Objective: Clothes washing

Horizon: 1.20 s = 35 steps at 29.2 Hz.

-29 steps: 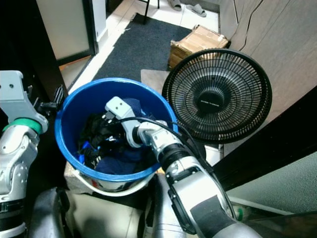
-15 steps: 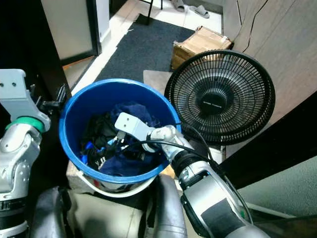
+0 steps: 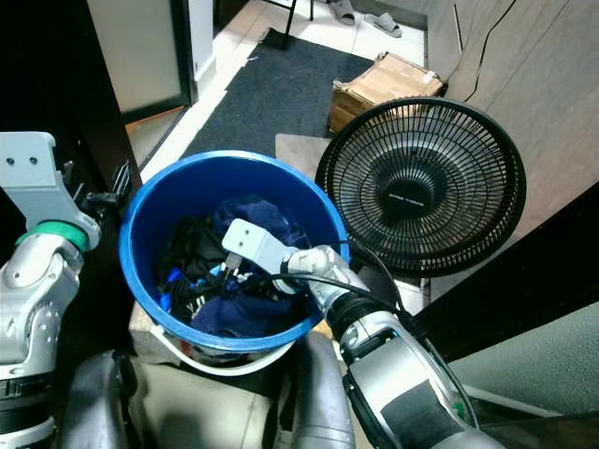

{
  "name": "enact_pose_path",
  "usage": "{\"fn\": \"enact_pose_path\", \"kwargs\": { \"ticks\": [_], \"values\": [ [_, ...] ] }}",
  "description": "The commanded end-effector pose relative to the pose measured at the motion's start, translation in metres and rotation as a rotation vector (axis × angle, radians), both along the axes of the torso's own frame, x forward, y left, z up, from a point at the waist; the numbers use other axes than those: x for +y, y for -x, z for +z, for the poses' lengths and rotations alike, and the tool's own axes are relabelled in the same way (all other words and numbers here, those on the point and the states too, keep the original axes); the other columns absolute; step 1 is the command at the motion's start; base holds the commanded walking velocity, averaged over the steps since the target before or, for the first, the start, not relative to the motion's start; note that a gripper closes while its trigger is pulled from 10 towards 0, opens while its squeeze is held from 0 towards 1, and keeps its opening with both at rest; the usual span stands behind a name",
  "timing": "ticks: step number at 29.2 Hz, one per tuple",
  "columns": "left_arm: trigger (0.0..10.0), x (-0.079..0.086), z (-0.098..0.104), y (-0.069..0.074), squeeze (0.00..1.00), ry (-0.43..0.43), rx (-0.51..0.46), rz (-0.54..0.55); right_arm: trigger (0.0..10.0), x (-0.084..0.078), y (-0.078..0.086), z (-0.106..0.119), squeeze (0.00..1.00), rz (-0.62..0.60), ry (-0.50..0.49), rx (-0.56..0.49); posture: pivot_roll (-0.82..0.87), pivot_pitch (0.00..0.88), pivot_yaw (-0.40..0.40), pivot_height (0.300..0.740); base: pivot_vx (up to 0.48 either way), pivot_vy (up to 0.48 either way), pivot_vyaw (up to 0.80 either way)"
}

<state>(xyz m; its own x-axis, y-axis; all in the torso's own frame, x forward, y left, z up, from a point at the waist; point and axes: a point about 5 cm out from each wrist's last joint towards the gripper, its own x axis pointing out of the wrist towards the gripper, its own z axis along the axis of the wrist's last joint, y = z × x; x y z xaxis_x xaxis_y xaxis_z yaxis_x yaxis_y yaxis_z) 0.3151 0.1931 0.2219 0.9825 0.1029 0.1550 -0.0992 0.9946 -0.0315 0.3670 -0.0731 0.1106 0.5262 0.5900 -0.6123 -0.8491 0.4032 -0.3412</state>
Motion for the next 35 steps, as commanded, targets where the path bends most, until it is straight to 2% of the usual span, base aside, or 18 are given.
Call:
{"fn": "enact_pose_path", "kwargs": {
  "ticks": [1,8,16,17,18,20,23,25,26,28,30,31,34,35],
  "values": [
    [10.0,-0.002,-0.007,0.0,0.0,0.009,0.034,-0.015,0.0,-0.015,0.008,-0.022,0.0,-0.064,0.015,0.083,0.04,0.15,-0.086,0.45,0.0,0.0,0.0],
    [10.0,-0.003,-0.007,-0.001,0.0,0.008,0.038,-0.019,0.0,-0.01,0.0,-0.008,0.0,-0.117,-0.093,0.035,0.04,0.152,-0.08,0.45,0.0,0.0,0.0],
    [10.0,-0.005,-0.007,-0.002,0.0,0.008,0.039,-0.025,0.0,-0.011,-0.006,0.004,0.0,-0.163,-0.173,-0.005,0.04,0.152,-0.076,0.45,0.0,0.0,0.0],
    [10.0,-0.004,-0.006,-0.002,0.0,0.007,0.037,-0.026,0.0,-0.011,-0.013,0.021,0.0,-0.188,-0.276,-0.064,0.04,0.152,-0.076,0.45,0.0,0.0,0.0],
    [10.0,-0.004,-0.006,-0.002,0.0,0.007,0.037,-0.026,0.0,-0.011,-0.013,0.021,0.0,-0.188,-0.276,-0.064,0.04,0.152,-0.076,0.45,0.0,0.0,0.0],
    [10.0,-0.004,-0.006,-0.002,0.0,0.007,0.036,-0.027,0.0,-0.011,-0.022,0.059,0.0,-0.205,-0.448,-0.196,0.04,0.15,-0.069,0.45,0.0,0.0,0.0],
    [10.0,-0.004,-0.005,-0.002,0.0,0.007,0.036,-0.028,0.0,-0.011,-0.024,0.072,0.0,-0.208,-0.498,-0.247,0.04,0.15,-0.069,0.45,0.0,0.0,0.0],
    [10.0,-0.008,-0.002,-0.004,0.0,0.01,0.028,-0.04,0.0,-0.02,-0.028,0.118,0.0,-0.236,-0.643,-0.434,0.03,0.141,-0.059,0.45,0.0,0.0,0.0],
    [10.0,-0.008,-0.002,-0.004,0.0,0.01,0.028,-0.04,0.0,-0.02,-0.028,0.118,0.0,-0.236,-0.643,-0.434,0.03,0.141,-0.059,0.45,0.0,0.0,0.0],
    [10.0,-0.012,0.003,-0.007,0.0,0.013,0.011,-0.058,0.0,-0.037,-0.025,0.165,0.0,-0.279,-0.786,-0.623,0.02,0.132,-0.051,0.45,0.0,0.0,0.0],
    [10.0,-0.012,0.003,-0.007,0.0,0.013,0.011,-0.058,0.0,-0.037,-0.025,0.165,0.0,-0.279,-0.786,-0.623,0.02,0.132,-0.051,0.45,0.0,0.0,0.0],
    [10.0,-0.014,0.006,-0.008,0.0,0.014,0.004,-0.066,10.0,-0.045,-0.022,0.184,0.0,-0.302,-0.85,-0.697,0.02,0.128,-0.047,0.45,0.0,0.0,0.0],
    [10.0,-0.018,0.009,-0.01,0.0,0.014,-0.006,-0.082,10.0,-0.068,-0.009,0.231,0.0,-0.336,-0.988,-0.897,0.02,0.117,-0.04,0.45,0.0,0.0,0.0],
    [10.0,-0.018,0.009,-0.01,0.0,0.014,-0.006,-0.082,10.0,-0.068,-0.009,0.231,0.0,-0.336,-0.988,-0.897,0.02,0.117,-0.04,0.45,0.0,0.0,0.0]
  ]
}}
